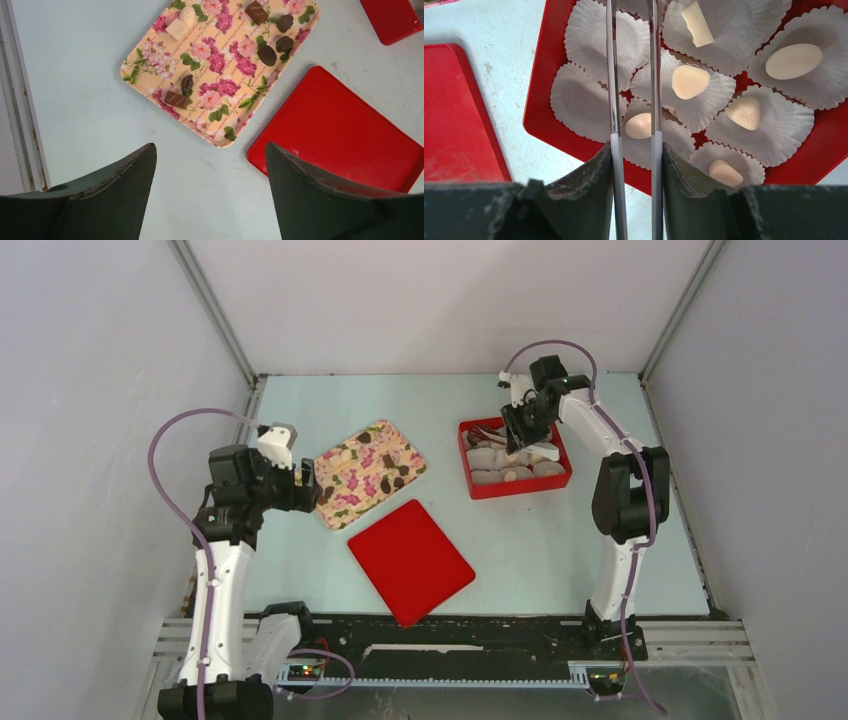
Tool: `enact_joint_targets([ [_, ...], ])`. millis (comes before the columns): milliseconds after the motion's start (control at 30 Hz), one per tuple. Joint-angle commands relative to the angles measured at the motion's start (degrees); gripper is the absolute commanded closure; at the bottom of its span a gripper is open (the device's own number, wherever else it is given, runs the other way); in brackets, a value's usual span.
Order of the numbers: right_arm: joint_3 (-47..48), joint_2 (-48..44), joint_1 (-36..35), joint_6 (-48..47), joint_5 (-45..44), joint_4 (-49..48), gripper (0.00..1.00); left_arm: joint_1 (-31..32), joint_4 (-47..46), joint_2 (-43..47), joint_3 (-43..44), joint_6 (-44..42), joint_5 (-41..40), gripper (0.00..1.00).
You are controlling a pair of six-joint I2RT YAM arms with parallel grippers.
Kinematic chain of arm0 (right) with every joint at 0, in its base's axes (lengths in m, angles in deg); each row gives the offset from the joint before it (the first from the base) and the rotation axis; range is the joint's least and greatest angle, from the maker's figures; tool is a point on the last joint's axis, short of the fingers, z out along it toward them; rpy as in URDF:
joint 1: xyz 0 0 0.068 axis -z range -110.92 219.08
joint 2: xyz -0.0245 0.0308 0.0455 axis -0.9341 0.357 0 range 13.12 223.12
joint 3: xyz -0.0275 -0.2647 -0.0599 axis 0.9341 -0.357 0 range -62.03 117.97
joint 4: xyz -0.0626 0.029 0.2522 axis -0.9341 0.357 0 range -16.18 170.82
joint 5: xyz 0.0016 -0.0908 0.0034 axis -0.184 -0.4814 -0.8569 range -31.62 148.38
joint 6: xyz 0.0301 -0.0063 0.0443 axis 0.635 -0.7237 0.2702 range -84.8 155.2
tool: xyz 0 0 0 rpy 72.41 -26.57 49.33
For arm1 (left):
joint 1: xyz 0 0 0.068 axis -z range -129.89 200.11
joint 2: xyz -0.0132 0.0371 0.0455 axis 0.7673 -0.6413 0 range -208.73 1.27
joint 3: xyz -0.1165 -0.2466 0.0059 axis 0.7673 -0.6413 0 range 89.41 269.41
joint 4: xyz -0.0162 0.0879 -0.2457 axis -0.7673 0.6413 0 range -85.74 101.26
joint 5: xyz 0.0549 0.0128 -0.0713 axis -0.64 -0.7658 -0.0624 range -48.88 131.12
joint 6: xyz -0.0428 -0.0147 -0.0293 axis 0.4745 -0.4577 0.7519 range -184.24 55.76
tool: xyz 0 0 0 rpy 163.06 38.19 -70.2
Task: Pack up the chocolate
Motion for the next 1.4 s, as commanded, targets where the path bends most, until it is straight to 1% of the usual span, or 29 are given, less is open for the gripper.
enact_joint_targets([
  [0,-0.22,-3.53,-0.01,-0.27,-2.08,-2.61,0.62,-0.48,-0.74,1.07,-1.31,0.83,1.47,0.16],
  [267,-3.22,-8.27,0.25,-1.53,-6.79,-4.36,0.62,-0.6,-1.02,1.47,-1.73,0.83,1.83,0.16],
  [567,-4.75,-10.02,0.3,-1.86,-8.18,-4.36,0.62,-0.61,-1.04,1.81,-1.77,0.8,2.41,0.16],
  [633,-4.82,-11.07,0.21,-1.88,-7.54,-4.08,0.62,-0.62,-1.02,2.19,-1.98,0.77,2.28,0.16],
  [800,-5.94,-15.59,-1.33,-2.47,-2.73,-4.2,0.62,-0.59,-0.94,2.8,-2.26,0.73,2.18,0.16],
  [967,-6.94,-17.95,-7.47,-3.46,-0.22,-4.39,0.63,-0.6,-1.11,2.48,-2.35,1.57,1.56,0.13],
  [1067,-6.38,-16.55,-12.7,-4.85,-0.2,-3.97,0.62,-0.63,-0.96,2.44,-2.3,1.83,1.3,0.12],
  [1167,-3.77,-13.05,-17.07,-5.38,-1.16,-2.99,0.61,-0.68,-0.7,2.52,-2.3,1.9,1.3,0.12],
  [1367,6.14,-3.37,-20.88,-4.16,-0.39,0.61,0.59,-0.79,-0.23,3.44,-2.72,1.67,0.91,0.11],
])
